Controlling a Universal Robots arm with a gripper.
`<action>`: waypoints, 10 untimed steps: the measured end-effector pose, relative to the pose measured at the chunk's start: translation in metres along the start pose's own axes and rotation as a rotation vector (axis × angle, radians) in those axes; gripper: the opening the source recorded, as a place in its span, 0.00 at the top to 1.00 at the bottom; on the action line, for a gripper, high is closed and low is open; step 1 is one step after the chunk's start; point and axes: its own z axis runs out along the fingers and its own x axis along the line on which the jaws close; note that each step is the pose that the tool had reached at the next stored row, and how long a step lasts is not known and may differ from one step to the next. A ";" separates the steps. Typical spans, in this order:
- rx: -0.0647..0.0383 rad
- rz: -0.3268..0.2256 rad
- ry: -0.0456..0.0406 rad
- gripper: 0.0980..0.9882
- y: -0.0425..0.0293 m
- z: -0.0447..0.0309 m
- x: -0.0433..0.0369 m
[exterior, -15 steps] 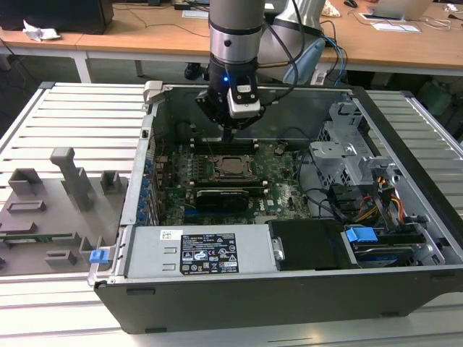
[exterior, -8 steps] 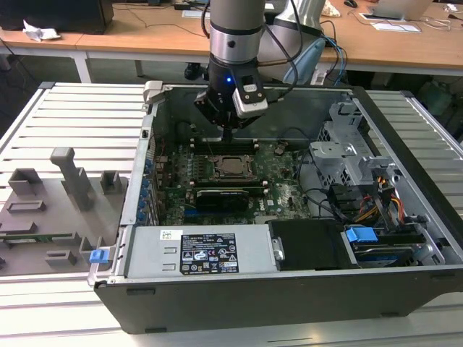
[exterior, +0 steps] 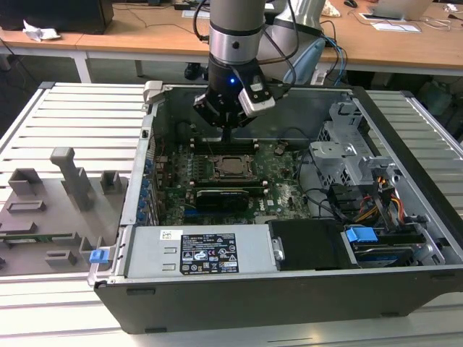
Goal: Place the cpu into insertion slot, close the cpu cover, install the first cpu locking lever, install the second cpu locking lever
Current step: 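Install the first cpu locking lever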
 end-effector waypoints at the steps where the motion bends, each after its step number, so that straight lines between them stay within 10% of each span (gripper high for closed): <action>1: 0.000 -0.016 0.0009 0.99 0.0000 0.0000 0.0000; 10: 0.000 -0.125 0.0064 0.99 0.0001 0.0001 0.0000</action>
